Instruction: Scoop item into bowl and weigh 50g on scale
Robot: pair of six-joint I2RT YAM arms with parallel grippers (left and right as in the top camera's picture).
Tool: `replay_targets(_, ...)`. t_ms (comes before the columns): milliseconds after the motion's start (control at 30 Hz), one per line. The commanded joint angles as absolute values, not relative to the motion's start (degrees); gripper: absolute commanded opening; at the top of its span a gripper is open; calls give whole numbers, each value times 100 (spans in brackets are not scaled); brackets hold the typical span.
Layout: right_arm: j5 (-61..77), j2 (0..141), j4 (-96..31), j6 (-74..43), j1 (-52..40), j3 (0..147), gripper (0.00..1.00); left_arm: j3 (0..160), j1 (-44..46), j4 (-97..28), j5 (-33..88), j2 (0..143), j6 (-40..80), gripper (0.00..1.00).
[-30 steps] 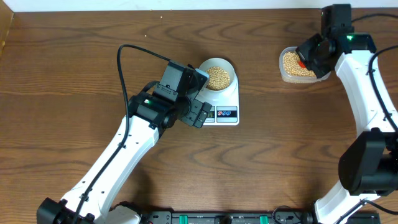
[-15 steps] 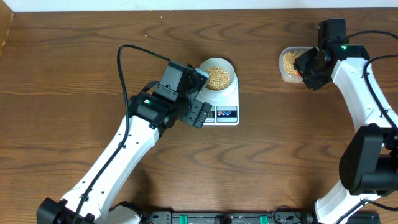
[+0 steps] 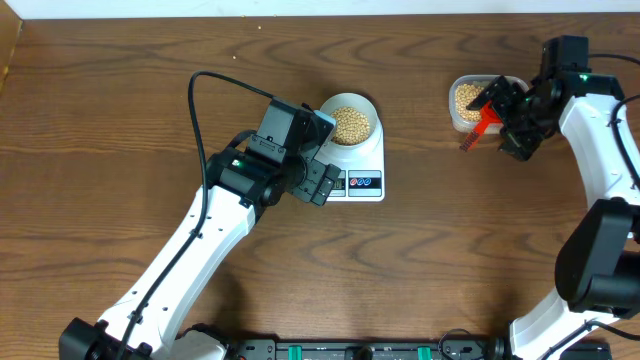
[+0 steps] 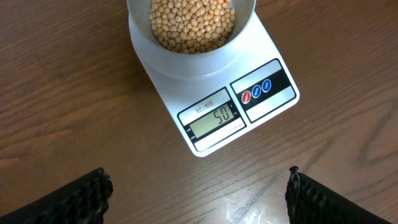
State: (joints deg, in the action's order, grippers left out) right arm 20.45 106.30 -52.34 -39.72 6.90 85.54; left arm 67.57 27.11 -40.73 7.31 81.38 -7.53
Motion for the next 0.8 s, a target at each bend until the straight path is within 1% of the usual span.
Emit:
replay_targets(0,2418,10226,-5382,-2720,753,8530,99,6783,2692,-4095,683,8132,-788,92)
replay_targets(167,2416,9319,-5666,-1260,735,8530,99,6783,2692,-4095,685,8132,-788,92)
replay_targets(267,2390,8698,-5942,-674,694,8530,99,6783,2692,-4095,685,8132,-788,92)
replay_targets(400,2338,7832,-6357,-403,698,8530,99,6783,2692,-4095,685,8132,-788,92)
replay_targets(567,2091,6788,-7122,-401,698,8530,99,6783,2692,-4095,685,8132,-788,91)
replay_targets(767,2091,6016,-7699,-401,698,8530,99,6783,2692,-4095,685,8132,-788,91)
